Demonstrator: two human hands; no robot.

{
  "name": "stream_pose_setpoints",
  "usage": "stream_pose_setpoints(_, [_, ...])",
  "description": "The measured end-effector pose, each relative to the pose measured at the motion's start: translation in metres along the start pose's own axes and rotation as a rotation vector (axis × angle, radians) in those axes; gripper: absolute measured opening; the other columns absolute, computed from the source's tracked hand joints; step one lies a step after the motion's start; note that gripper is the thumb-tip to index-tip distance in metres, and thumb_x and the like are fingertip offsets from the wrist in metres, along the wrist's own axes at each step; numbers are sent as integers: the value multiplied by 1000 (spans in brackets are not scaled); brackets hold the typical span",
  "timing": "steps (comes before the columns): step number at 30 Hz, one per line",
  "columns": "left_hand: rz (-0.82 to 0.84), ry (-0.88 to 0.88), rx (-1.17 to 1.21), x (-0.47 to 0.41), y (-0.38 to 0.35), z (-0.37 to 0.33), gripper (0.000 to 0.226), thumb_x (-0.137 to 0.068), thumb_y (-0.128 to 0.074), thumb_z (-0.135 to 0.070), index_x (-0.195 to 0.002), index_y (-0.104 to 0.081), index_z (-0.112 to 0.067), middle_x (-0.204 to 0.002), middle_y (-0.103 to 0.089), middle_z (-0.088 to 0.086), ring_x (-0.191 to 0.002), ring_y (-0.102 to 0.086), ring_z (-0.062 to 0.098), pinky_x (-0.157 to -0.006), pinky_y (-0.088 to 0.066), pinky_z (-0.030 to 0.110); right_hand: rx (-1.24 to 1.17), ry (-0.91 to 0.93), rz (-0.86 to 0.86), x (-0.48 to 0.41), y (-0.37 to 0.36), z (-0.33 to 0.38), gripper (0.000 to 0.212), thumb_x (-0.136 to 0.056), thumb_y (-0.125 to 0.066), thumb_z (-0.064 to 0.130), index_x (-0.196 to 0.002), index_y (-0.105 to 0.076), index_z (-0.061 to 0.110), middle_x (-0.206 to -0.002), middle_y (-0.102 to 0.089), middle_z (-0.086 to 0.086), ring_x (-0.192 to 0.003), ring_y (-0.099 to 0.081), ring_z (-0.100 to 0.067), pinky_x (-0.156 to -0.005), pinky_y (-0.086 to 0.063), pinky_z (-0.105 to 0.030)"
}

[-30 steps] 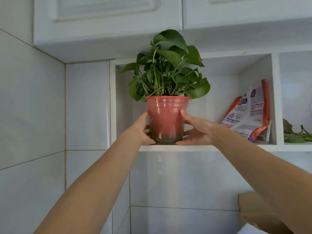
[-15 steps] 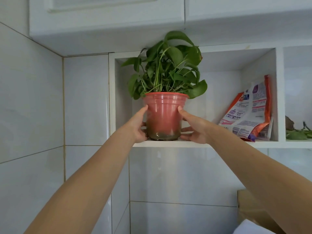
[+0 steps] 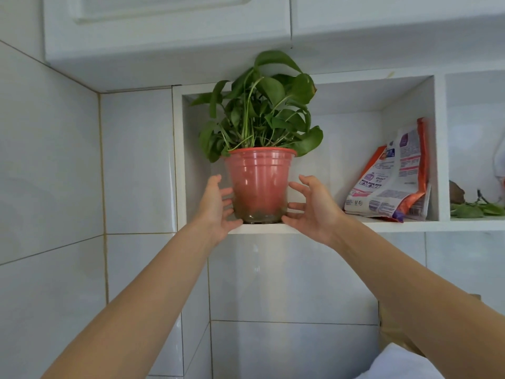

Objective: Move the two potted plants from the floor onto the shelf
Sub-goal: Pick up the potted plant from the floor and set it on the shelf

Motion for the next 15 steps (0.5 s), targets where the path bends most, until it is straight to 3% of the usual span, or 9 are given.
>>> stream_pose_setpoints(2, [7, -17, 32, 2, 2, 0, 44, -95, -38, -52, -94, -60, -14, -102, -58, 9, -101, -58, 24, -91, -49, 49, -15, 3, 2, 0, -4, -1, 51, -92, -40, 45, -140, -46, 28, -132, -39, -18, -117, -47, -38, -100, -40, -40])
stream_pose_setpoints(7, [-14, -21, 55, -2, 11, -7, 53, -95, -33, -56, -96, -59, -11, -106, -57, 13, -112, -53, 28, -89, -46, 49, 29, 0, 1, -8, -21, -5, 46, -93, -39, 44, -135, -50, 29, -124, -43, -16, -110, -49, -35, -99, -40, -40])
stream_pose_setpoints(11, [-45, -20, -3, -8, 19, -13, 59, -95, -27, -60, -105, -58, -10, -114, -56, 15, -105, -56, 28, -99, -42, 50, 104, 10, 5, -18, -38, -5, 29, -92, -39, 45, -111, -55, 31, -122, -43, -3, -137, -31, -38, -114, -33, -45])
stream_pose_setpoints(15, [-65, -28, -5, -13, 22, -15, 64, -93, -25, -64, -112, -56, -12, -131, -56, 17, -123, -52, 33, -104, -40, 50, 155, -1, 6, -25, -48, -6, 32, -90, -36, 57, -105, -51, 33, -150, -33, -8, -140, -30, -36, -111, -32, -47])
Point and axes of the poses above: each hand's wrist, its own x-axis away from the middle knuckle, its own y-axis out of the back of the hand, z = x × y, the point moved 8 cm from there along -x, towards the middle knuckle
